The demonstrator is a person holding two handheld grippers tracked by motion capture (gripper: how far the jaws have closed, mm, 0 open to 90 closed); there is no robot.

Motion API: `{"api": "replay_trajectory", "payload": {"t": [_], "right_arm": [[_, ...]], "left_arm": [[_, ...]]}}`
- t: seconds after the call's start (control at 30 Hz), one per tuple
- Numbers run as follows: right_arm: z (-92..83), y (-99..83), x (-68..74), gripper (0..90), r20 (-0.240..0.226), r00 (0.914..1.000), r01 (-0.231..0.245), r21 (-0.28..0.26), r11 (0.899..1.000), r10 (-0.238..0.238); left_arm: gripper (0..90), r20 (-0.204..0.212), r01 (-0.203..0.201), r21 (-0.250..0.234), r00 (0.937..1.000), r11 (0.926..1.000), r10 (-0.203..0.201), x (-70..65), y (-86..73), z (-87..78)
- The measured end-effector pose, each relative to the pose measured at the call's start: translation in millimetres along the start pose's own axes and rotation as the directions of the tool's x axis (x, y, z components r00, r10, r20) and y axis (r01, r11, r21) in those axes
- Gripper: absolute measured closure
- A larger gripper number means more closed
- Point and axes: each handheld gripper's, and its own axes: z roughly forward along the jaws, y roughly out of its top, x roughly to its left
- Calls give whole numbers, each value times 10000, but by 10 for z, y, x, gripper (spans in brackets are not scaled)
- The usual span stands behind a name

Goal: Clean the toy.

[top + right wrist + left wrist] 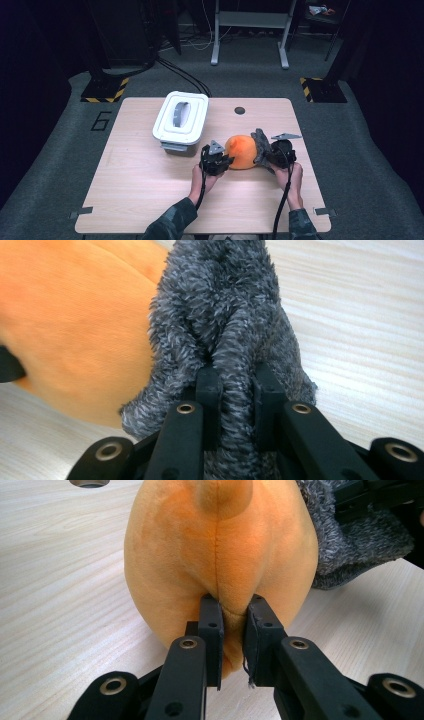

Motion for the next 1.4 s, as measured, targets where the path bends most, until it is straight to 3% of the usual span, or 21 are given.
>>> {"api": "replay_trajectory", "payload": {"t": [0.47, 0.6, 0.8, 0.97, 1.07, 1.23, 1.4], "right_arm": [[194, -135, -142, 780, 163, 9990, -418, 777, 9961, 406], [116, -125, -152, 780, 174, 9986, -516, 651, 9965, 506], [-153, -36, -140, 780, -115, 9993, -348, -270, 9990, 345], [-381, 102, 37, 780, -502, 9987, 50, -894, 9960, -96], [-450, 194, 196, 780, -734, 9951, 571, -1183, 9913, -661], [-438, 305, 446, 778, -993, 9871, 1127, -1250, 9857, -1255], [-325, 333, 593, 776, -1092, 9804, 1529, -1013, 9830, -1638]], "left_arm": [[797, -41, 29, 3, 10000, 10000, -29, -2, -1, -2], [797, -126, -2, -16, 9999, 10000, 1, -9, 3, -3], [796, -147, 37, -67, 9999, 10000, -38, -11, 5, -4], [797, -152, -80, -25, 9999, 10000, 79, -22, 16, -3], [796, -107, -84, -41, 9999, 10000, 83, -36, 25, 1], [796, -113, -117, -47, 9999, 9999, 116, -50, 33, 4], [795, 23, -170, 19, 9999, 9999, 170, -47, 33, 8]]}}
